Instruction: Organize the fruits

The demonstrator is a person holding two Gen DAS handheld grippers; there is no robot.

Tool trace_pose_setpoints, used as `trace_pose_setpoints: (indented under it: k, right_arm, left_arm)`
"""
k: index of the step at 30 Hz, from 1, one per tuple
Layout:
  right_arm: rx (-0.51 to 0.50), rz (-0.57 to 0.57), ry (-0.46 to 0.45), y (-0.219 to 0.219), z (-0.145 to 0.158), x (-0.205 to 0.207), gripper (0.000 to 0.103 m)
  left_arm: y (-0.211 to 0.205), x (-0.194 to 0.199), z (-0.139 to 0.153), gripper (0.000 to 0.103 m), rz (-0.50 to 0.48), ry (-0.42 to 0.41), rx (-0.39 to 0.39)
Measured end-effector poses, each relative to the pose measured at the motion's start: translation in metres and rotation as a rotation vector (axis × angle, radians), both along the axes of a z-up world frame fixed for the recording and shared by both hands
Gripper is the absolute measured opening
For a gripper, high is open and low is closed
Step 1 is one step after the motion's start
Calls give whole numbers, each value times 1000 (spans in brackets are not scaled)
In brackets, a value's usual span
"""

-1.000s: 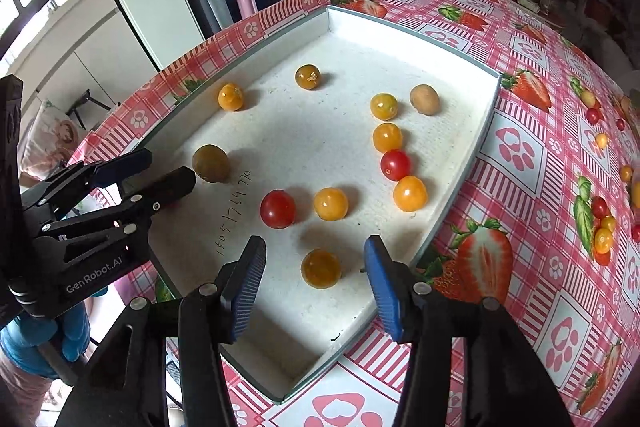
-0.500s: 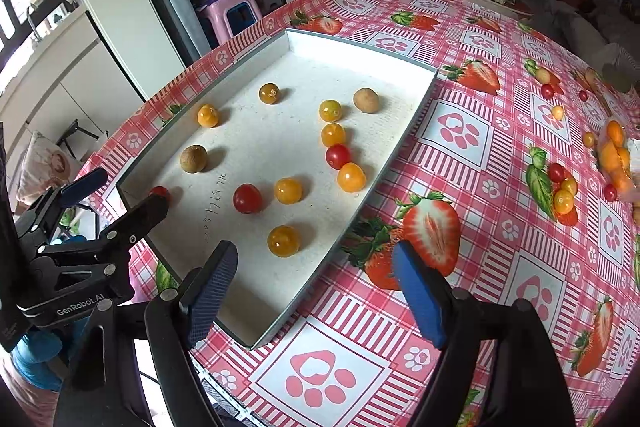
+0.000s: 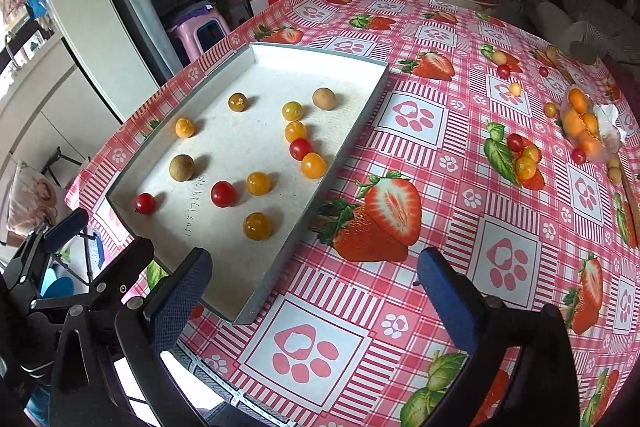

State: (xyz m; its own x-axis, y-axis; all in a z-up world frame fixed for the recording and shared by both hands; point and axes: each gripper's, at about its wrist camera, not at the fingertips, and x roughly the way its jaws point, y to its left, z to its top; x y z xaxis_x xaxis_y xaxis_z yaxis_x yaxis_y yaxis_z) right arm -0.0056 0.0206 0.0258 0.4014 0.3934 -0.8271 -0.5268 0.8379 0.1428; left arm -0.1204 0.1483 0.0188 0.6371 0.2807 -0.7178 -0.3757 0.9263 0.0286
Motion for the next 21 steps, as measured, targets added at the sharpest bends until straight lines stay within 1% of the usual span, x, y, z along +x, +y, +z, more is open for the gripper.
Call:
trace_pose_setpoints:
  k: [3, 8, 14, 21]
  right_arm:
    - [-4, -12, -38, -2, 7, -9, 103]
    - [-6, -7, -89, -3, 14, -23, 102]
    - [14, -13, -84, -9, 14, -30, 102]
    - [10, -14, -83, -11, 11, -35, 102]
  left_arm:
    - [-8, -1, 0, 101, 13, 21, 44]
    - [-13, -5, 3, 101, 9, 30, 38]
    - [-19, -7, -2, 101, 15, 47, 38]
    - [-27, -7, -6, 101, 11, 69, 64]
